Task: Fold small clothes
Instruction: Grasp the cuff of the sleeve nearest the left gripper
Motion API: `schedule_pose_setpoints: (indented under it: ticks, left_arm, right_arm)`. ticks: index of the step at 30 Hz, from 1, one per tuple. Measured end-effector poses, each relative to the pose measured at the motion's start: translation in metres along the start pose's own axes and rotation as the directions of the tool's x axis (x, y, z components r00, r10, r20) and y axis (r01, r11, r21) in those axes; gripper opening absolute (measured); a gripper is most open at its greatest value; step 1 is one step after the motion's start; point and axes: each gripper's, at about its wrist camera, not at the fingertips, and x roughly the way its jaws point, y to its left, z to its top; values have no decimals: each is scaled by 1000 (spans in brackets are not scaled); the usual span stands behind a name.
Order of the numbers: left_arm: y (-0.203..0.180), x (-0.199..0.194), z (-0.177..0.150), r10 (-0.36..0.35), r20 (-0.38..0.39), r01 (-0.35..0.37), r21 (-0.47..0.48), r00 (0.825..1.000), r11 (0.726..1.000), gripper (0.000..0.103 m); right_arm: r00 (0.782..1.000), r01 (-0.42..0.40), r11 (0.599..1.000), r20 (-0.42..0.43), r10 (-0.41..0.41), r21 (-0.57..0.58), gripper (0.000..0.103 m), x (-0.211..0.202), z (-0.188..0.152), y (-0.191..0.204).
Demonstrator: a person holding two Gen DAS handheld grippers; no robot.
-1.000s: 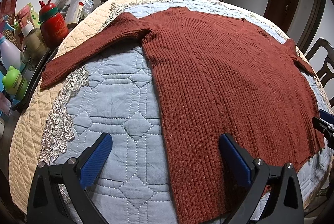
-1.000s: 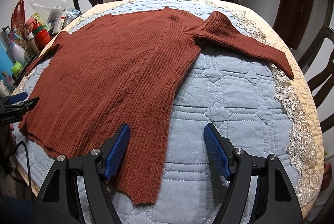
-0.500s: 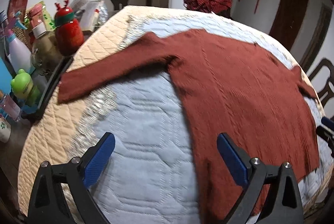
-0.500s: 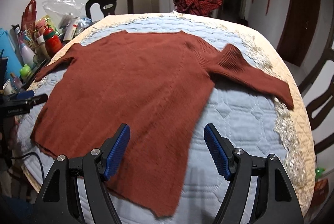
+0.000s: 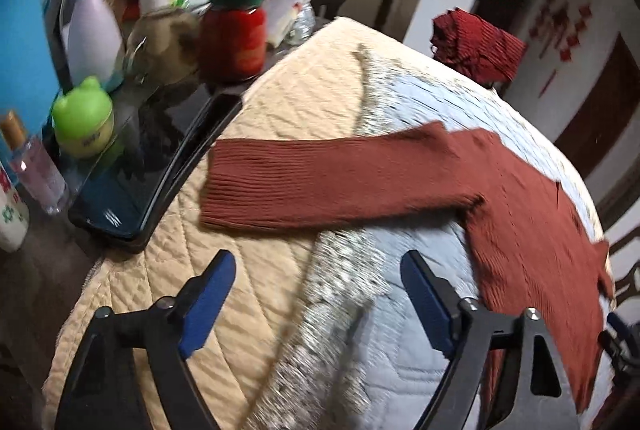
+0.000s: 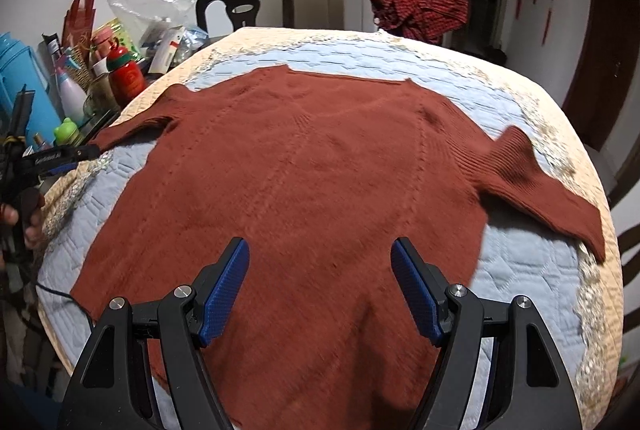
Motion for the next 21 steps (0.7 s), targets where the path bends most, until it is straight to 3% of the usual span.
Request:
schedule_pose_setpoints:
  ticks: [10,16,18,21]
  left_arm:
    - [15,19,17,-22,5,22,-98,1000,995,82]
    - [14,25,23,88,18,-86,-107,996,991,42]
    - [17,27,26,107,17,-104,-114,994,988,21]
    - [17,23,32,99,28,-95,-117,995,989,11]
  right_arm:
    - [1000,-20,1000,-24,19,-14,73,17,11,7]
    - [999,-29,999,-25,29,-14,73,21,16,8]
    - [999,-31,999,-22,31,-12,73,21,16,7]
    - [999,-35,999,-18,35,2,73,21,16,3]
